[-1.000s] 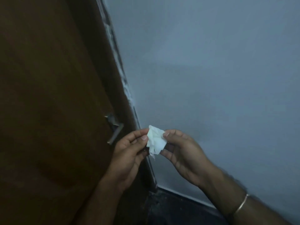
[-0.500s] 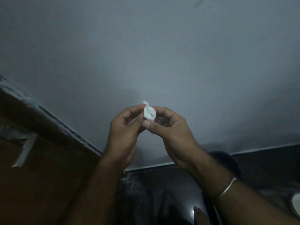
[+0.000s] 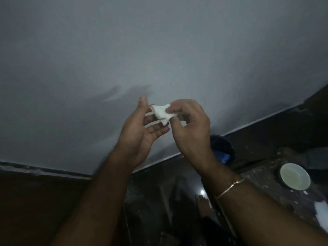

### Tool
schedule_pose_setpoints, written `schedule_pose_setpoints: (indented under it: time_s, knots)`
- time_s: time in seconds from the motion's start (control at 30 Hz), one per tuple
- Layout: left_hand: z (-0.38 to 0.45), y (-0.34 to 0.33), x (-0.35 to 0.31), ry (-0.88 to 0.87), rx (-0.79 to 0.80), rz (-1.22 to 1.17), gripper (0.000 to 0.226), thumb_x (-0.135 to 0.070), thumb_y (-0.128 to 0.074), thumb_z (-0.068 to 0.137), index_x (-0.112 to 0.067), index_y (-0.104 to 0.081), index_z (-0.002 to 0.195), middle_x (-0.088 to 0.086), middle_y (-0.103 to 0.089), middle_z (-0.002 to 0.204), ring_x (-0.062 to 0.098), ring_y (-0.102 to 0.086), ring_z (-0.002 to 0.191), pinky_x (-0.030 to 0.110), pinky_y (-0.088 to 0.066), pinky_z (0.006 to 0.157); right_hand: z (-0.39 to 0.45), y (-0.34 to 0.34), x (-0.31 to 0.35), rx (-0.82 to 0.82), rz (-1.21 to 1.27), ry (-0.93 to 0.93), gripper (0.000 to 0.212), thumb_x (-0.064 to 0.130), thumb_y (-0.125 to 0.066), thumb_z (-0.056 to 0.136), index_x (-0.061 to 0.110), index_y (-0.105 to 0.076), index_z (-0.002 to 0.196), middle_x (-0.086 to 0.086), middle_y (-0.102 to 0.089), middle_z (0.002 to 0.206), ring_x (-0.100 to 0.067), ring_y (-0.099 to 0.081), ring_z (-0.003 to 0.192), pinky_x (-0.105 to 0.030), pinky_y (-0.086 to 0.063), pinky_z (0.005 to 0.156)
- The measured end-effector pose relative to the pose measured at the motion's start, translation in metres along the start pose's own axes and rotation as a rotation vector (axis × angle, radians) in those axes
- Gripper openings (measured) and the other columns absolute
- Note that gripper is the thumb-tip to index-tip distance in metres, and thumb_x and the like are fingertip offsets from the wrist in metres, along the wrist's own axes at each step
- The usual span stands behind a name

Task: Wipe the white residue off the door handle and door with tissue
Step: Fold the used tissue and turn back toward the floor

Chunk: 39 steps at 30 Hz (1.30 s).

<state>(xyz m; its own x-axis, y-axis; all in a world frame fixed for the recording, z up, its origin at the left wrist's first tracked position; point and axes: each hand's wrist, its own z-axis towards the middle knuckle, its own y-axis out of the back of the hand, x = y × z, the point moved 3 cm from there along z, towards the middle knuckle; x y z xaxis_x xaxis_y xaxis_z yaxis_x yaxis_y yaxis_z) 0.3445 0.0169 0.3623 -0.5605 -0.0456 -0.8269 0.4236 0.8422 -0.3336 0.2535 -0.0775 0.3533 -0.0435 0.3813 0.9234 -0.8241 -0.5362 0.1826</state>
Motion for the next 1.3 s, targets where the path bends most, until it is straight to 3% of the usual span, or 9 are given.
schedule_pose_setpoints:
  time_s: [0.17, 0.27, 0.37, 0.53, 0.7, 0.8, 0.97, 1.17, 1.3]
  knots:
    - [0.035, -0.021, 0.045, 0.003, 0.004, 0.122, 0.028, -0.001, -0.056, 0.095, 0.002, -0.056, 0.123, 0.020, -0.068, 0.113, 0.023, -0.070, 0.089, 0.032, -0.061, 0.076, -0.009, 0.020, -0.065, 0.074, -0.099, -0.101, 0.027, -0.008, -0.063, 0.080, 0.012, -0.077, 0.091, 0.001, -0.059, 0.118, -0.002, -0.053, 0.113, -0.016, -0.048, 0.093]
    - [0.055, -0.032, 0.078, 0.024, 0.020, 0.195, 0.027, 0.003, -0.055, 0.094, 0.001, -0.057, 0.122, 0.012, -0.071, 0.099, 0.021, -0.070, 0.081, 0.031, -0.060, 0.073, -0.019, 0.030, -0.109, -0.015, 0.085, -0.333, 0.036, -0.008, -0.056, 0.078, 0.019, -0.077, 0.090, 0.000, -0.060, 0.120, -0.002, -0.057, 0.111, -0.020, -0.050, 0.094]
    - [0.075, -0.041, 0.114, 0.051, 0.030, 0.261, 0.019, 0.002, -0.056, 0.094, -0.007, -0.061, 0.110, 0.004, -0.071, 0.088, 0.014, -0.071, 0.070, 0.028, -0.061, 0.064, -0.033, 0.037, -0.156, -0.140, 0.367, -0.630, 0.032, -0.003, -0.060, 0.084, 0.024, -0.068, 0.101, 0.000, -0.067, 0.108, -0.012, -0.068, 0.093, -0.040, -0.059, 0.084]
    - [0.108, -0.051, 0.170, 0.071, 0.076, 0.369, 0.016, 0.003, -0.056, 0.094, -0.011, -0.062, 0.097, 0.006, -0.068, 0.085, 0.016, -0.067, 0.069, 0.025, -0.058, 0.058, -0.043, 0.052, -0.223, -0.155, 0.548, -0.830, 0.040, 0.009, -0.069, 0.088, 0.012, -0.056, 0.126, -0.015, -0.066, 0.117, -0.030, -0.071, 0.099, -0.036, -0.060, 0.074]
    - [0.151, -0.058, 0.237, 0.176, 0.198, 0.454, 0.020, 0.007, -0.056, 0.092, -0.008, -0.061, 0.104, 0.010, -0.067, 0.091, 0.018, -0.069, 0.074, 0.027, -0.058, 0.060, -0.041, 0.077, -0.282, -0.125, 0.375, -0.928, 0.019, -0.011, -0.064, 0.083, 0.004, -0.068, 0.093, -0.012, -0.073, 0.079, -0.025, -0.069, 0.071, -0.033, -0.059, 0.065]
    - [0.175, -0.065, 0.277, 0.231, 0.263, 0.473, 0.022, 0.008, -0.057, 0.090, -0.008, -0.057, 0.105, 0.012, -0.064, 0.097, 0.020, -0.069, 0.077, 0.028, -0.059, 0.061, -0.033, 0.096, -0.322, -0.097, 0.247, -0.953, 0.030, -0.019, -0.061, 0.077, 0.009, -0.062, 0.067, -0.004, -0.063, 0.056, -0.019, -0.060, 0.054, -0.032, -0.053, 0.057]
    - [0.219, -0.073, 0.346, 0.322, 0.297, 0.513, 0.014, 0.001, -0.053, 0.095, -0.012, -0.058, 0.093, 0.012, -0.065, 0.087, 0.023, -0.067, 0.067, 0.033, -0.060, 0.066, -0.025, 0.120, -0.392, 0.050, 0.059, -0.990, 0.029, -0.016, -0.060, 0.081, 0.012, -0.060, 0.089, -0.009, -0.064, 0.082, -0.018, -0.065, 0.049, -0.030, -0.058, 0.047]
    - [0.272, -0.065, 0.422, 0.660, 0.173, 0.154, 0.027, -0.026, -0.051, 0.100, -0.002, -0.062, 0.094, 0.016, -0.070, 0.081, 0.027, -0.068, 0.072, 0.034, -0.060, 0.072, -0.018, 0.121, -0.476, 0.285, -0.214, -0.992, 0.024, -0.015, -0.060, 0.078, 0.006, -0.073, 0.078, -0.016, -0.069, 0.070, -0.021, -0.064, 0.051, -0.031, -0.061, 0.056]
    - [0.297, -0.057, 0.469, 0.540, 0.221, 0.329, 0.013, 0.003, -0.059, 0.092, -0.010, -0.058, 0.095, 0.007, -0.064, 0.091, 0.017, -0.063, 0.080, 0.021, -0.058, 0.066, -0.013, 0.116, -0.525, 0.348, -0.229, -1.092, 0.016, 0.000, -0.059, 0.085, 0.005, -0.074, 0.087, -0.006, -0.070, 0.073, -0.017, -0.067, 0.063, -0.027, -0.060, 0.061]
